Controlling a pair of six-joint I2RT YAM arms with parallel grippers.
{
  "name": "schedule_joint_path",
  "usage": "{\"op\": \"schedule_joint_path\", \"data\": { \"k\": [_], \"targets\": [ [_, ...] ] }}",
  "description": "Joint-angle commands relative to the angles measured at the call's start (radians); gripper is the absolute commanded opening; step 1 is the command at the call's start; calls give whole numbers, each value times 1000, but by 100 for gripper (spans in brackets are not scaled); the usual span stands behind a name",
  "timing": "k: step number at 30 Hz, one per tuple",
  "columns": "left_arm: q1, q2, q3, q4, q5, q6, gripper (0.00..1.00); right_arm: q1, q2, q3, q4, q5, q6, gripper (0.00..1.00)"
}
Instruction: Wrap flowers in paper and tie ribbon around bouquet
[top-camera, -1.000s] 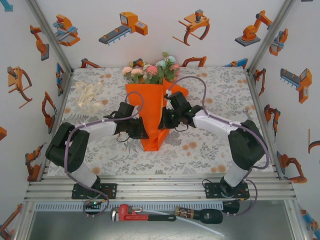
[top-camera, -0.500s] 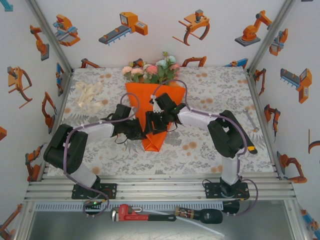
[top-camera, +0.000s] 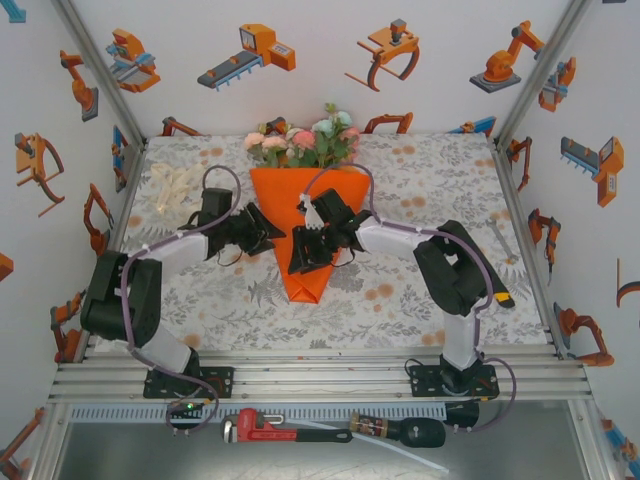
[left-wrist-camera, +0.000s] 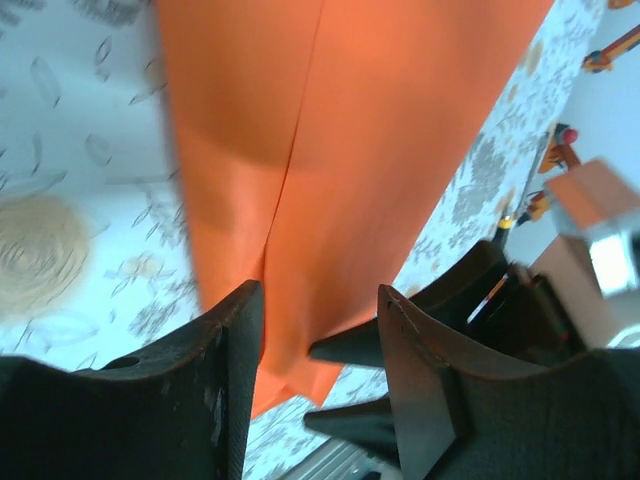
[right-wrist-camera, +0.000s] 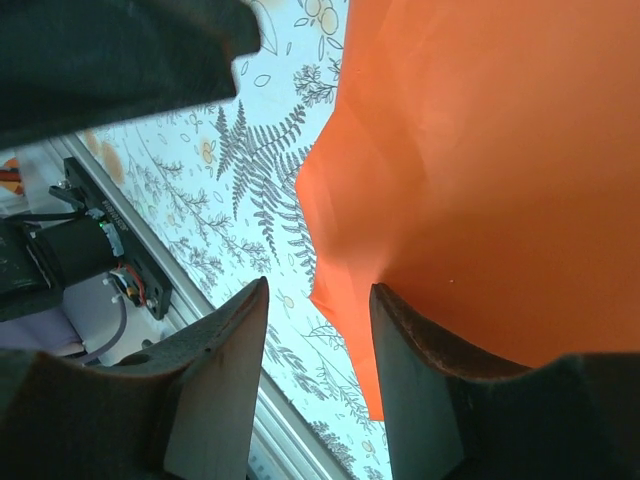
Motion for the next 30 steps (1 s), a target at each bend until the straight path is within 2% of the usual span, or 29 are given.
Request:
{"op": "schedule_joint_path", "data": {
  "k": [1,4,9,13,21,24,29,30],
  "targets": [
    [-1,71,43,75,22,-62,49,0,1,-23,29,-25,-3,44],
    [-1,121,74,104,9,-51,45,0,-1,-27,29,-22,-6,44],
    [-5,196,128,76,-21,-35,45,0,4,-29,34,-26,-3,44],
    [-18,253,167,75,1,-29,47,0,2,-33,42,-31,-2,43],
    [-36,297,177,100,-1,-43,44,0,4,-33,42,-33,-3,42],
    [-39,315,188,130,28,-64,38,0,4,-33,41,-33,-2,42],
    [-37,301,186,163,38,-64,22,0,2,-42,41,-31,-1,42],
    [-35,295,190,153,35,-51,16,0,0,-43,42,-31,-2,42]
  ]
}}
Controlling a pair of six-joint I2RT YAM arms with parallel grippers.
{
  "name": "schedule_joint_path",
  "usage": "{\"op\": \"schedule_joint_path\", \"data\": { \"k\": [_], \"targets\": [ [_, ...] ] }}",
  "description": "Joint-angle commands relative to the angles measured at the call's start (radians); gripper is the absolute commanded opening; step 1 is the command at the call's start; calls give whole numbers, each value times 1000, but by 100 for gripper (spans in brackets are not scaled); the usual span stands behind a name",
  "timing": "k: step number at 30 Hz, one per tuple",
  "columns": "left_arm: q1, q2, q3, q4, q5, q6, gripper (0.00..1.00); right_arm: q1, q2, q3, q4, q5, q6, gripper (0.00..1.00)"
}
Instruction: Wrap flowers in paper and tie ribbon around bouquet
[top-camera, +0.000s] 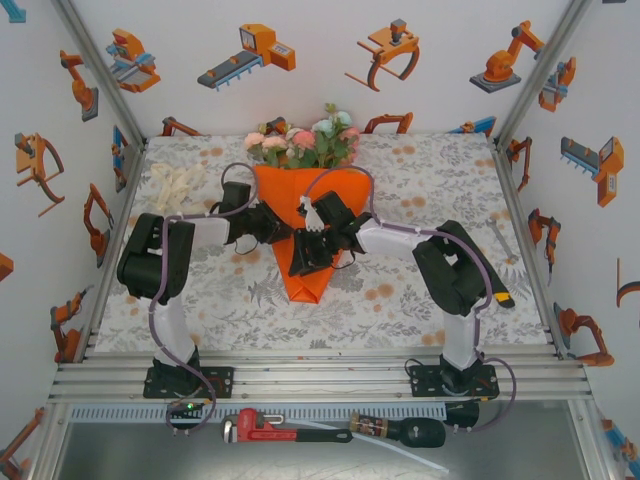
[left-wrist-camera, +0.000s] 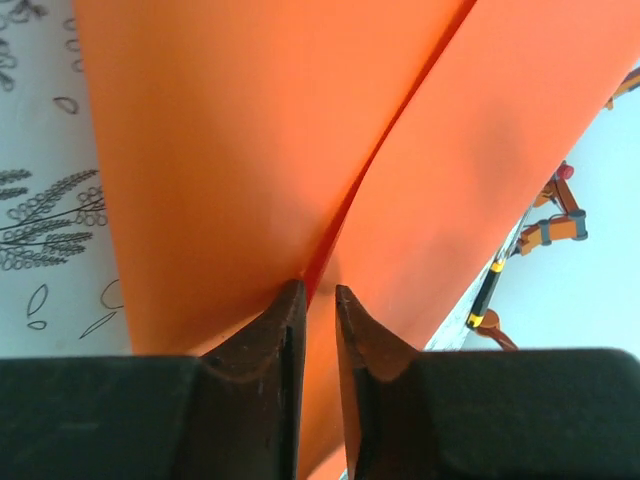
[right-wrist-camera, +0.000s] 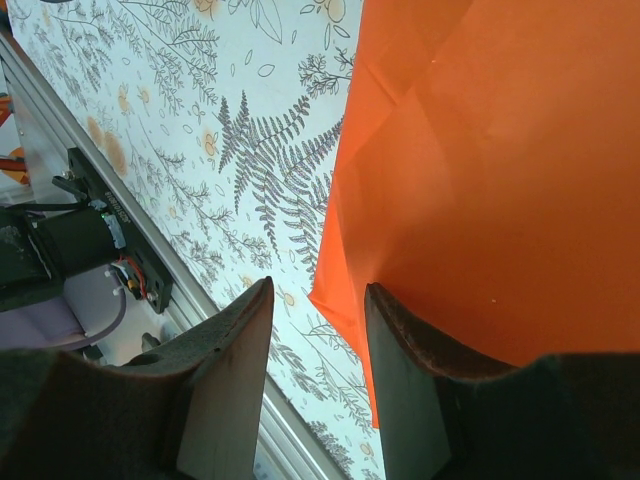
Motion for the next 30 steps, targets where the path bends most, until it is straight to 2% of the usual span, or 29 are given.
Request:
{"op": "schedule_joint_path", "data": {
  "k": [1,3,8,13,17,18,19,21,23,25,26,28,30],
  "targets": [
    [0,-19,26,17,17,16,8,0,-2,-17,13,-13,-3,42],
    [3,-28,27,19,28,31,0,0,-7,-19,12,-13,-6,42],
    [4,-47,11,26,26,53,0,-1,-24,-26,12,3,-8,43],
    [-9,-17,36,-21,1,100,0,-22,-103,-29,-23,60,-25,51],
    [-35,5,75,-32,11,125,0,-79,-229,-86,-42,203,-31,54],
    [-41,6,82,-34,8,127,0,-103,-264,-115,-45,273,-18,54],
    [-45,6,85,-33,8,124,0,-135,-293,-146,-52,346,12,55],
    [-47,7,84,-22,12,118,0,-216,-325,-207,-31,382,69,58],
    [-47,1,82,-21,9,117,0,-301,-332,-272,50,345,118,65],
    [-47,-2,81,-26,11,121,0,-377,-301,-325,195,244,162,79],
    [-47,-5,81,-26,10,121,0,-402,-277,-333,252,197,185,83],
    [-48,-10,78,-29,10,124,0,-431,-212,-334,370,105,231,85],
    [-47,-16,76,-28,12,124,0,-433,-158,-310,425,59,250,82]
  ]
}}
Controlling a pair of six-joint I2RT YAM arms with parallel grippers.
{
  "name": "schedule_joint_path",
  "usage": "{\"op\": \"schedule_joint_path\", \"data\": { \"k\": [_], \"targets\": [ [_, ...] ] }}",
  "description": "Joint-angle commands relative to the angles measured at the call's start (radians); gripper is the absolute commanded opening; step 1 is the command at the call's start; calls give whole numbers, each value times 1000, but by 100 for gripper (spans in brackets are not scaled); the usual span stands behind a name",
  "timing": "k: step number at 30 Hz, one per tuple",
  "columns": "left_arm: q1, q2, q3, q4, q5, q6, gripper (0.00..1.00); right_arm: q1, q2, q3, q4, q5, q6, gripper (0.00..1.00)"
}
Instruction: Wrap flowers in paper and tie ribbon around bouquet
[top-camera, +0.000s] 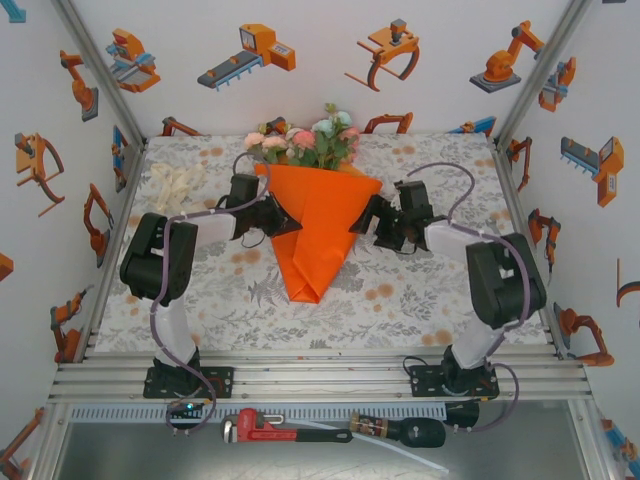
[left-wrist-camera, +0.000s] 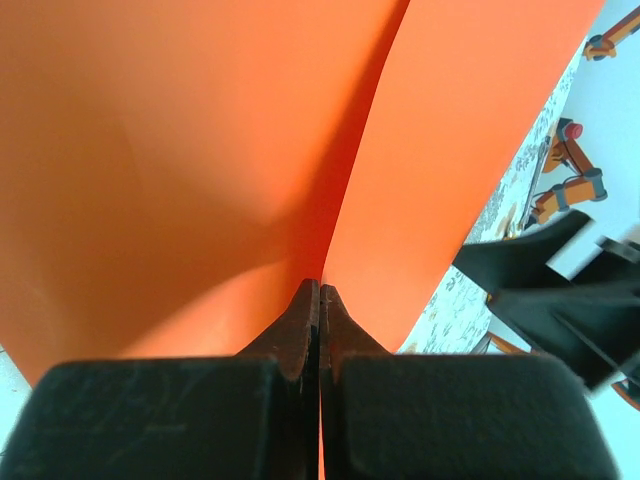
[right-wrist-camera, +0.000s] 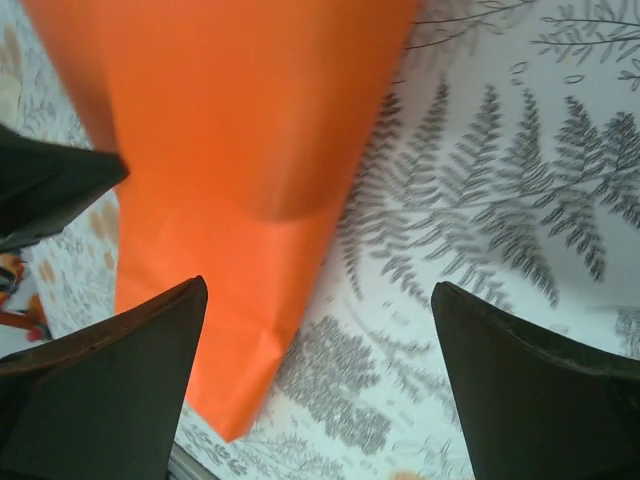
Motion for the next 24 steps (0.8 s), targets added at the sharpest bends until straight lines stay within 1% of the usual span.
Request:
{"op": "schedule_joint_path", "data": {
  "k": [1,3,5,7,11,12,15,17,18,19,20,21,24],
  "targets": [
    [2,-18,3,-5,12,32,0,12,74,26,203,-147,82,79],
    [3,-22,0,11,27,34,2,15,105,47,218,-177,90,66],
    [3,-24,7,14,43,40,15,23,111,53,218,-181,83,53],
    [2,-28,5,19,43,47,22,30,114,59,206,-183,72,46],
    [7,-8,23,21,56,52,39,42,117,71,172,-189,46,41],
    [8,1,29,21,59,51,41,45,118,69,170,-191,44,41],
    [9,10,36,37,67,40,43,48,121,79,150,-198,34,40],
    [8,11,36,51,73,32,42,60,127,101,112,-204,9,40],
    [9,7,35,52,74,31,35,69,131,115,97,-209,-7,40],
    [11,-2,30,45,66,31,19,74,135,127,80,-210,-17,40],
    [13,-15,16,46,56,32,6,75,135,133,68,-206,-23,42],
    [17,-35,-5,51,38,33,0,75,131,133,60,-196,-30,45],
    [32,-104,-80,65,-24,35,0,75,114,147,12,-163,-64,52]
  ]
}}
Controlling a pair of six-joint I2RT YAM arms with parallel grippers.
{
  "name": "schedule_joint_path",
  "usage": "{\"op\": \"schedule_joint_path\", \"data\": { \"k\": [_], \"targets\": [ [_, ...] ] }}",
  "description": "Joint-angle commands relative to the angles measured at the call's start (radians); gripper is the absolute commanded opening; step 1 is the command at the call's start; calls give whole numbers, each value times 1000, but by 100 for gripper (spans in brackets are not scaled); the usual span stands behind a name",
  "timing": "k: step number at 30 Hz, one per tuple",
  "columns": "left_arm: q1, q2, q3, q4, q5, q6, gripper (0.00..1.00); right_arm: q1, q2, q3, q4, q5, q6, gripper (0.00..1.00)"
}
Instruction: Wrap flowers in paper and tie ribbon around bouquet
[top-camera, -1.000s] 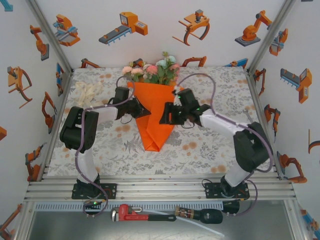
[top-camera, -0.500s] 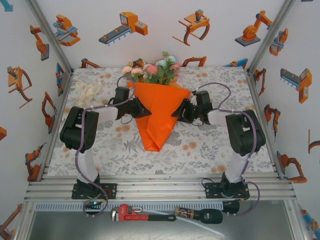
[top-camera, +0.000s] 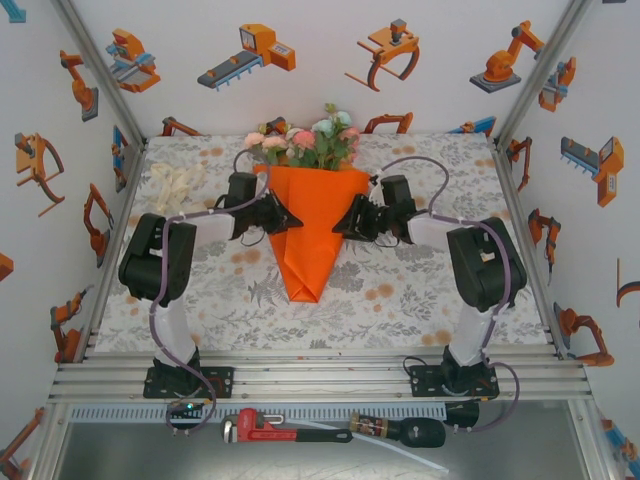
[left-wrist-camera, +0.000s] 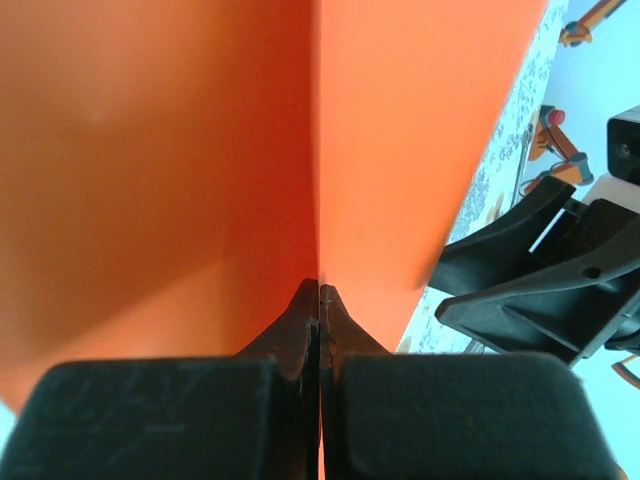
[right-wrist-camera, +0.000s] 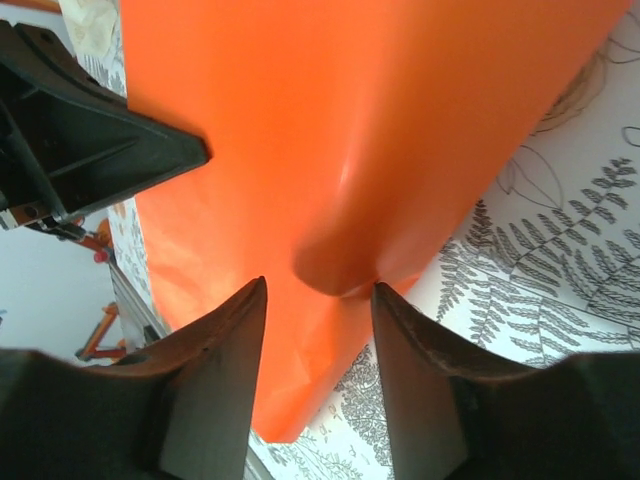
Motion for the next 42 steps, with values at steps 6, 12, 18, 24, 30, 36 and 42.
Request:
{"op": "schedule_joint_path", "data": {
  "k": [6,12,18,24,30,36,42],
  "targets": [
    [18,-156,-171,77,-185,-3,0,2,-7,79,-156,26,-111,55],
    [11,-158,-210,123,-232,8,0,3,-34,123,-241,24,-162,48],
    [3,-138,-263,171,-284,-18,0,45,-27,211,-294,-10,-176,40],
    [1,-127,-265,179,-290,-31,0,78,80,265,-183,-37,-59,36],
    [8,-157,-289,154,-326,-16,1,79,208,329,-180,-70,-100,35],
    [16,-191,-298,123,-319,7,18,79,265,340,-211,-70,-136,35],
    [29,-390,-268,-119,-344,167,34,79,263,324,-199,-74,-134,35]
  ]
}}
